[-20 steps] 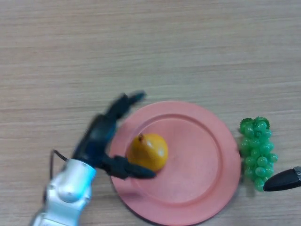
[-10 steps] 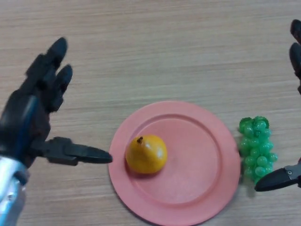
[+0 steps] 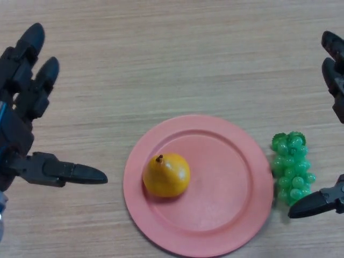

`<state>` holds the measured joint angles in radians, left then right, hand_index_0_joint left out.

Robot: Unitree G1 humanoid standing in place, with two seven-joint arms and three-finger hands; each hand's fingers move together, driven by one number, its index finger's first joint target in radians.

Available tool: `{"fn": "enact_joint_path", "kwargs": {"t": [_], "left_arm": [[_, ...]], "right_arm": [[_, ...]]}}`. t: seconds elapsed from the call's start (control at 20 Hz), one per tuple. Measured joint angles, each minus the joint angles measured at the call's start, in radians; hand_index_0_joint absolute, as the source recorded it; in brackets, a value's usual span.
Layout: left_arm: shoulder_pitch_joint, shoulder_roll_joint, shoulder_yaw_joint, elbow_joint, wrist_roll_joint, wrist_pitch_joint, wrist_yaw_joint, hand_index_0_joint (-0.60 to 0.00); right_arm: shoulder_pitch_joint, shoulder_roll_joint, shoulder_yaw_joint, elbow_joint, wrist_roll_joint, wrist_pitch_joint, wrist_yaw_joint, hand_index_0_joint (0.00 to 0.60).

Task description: Pick up the yellow pear and place it on the plate

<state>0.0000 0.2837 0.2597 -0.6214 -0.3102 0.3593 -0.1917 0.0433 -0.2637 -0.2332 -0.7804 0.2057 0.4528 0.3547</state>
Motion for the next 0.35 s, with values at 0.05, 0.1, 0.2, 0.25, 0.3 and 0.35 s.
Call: {"fn": "enact_joint_path", "kwargs": {"t": [0.05,0.1,0.2,0.25,0.3,0.35], "left_arm": [[0.006,-0.018,-0.002,0.003,0.029,-0.043,0.0,0.0],[0.015,-0.02,-0.003,0.003,0.028,-0.065,0.0,0.0],[0.03,-0.019,-0.001,0.003,0.028,-0.074,0.0,0.0],[0.03,-0.018,-0.001,0.003,0.028,-0.074,0.0,0.0],[0.029,-0.018,-0.001,0.005,0.028,-0.074,0.0,0.0],[0.028,-0.018,-0.001,0.006,0.028,-0.074,0.0,0.0]], "right_arm": [[0.0,0.0,0.005,0.023,-0.001,-0.004,0.0,0.0],[0.001,0.0,0.012,0.027,-0.004,-0.004,0.0,0.0],[0.001,0.0,0.013,0.026,-0.004,-0.004,0.0,0.0],[0.001,0.001,0.013,0.024,-0.004,-0.005,0.0,0.0],[0.004,0.003,0.014,0.023,-0.004,-0.009,0.0,0.0],[0.006,0.007,0.02,0.022,-0.006,-0.014,0.0,0.0]]}}
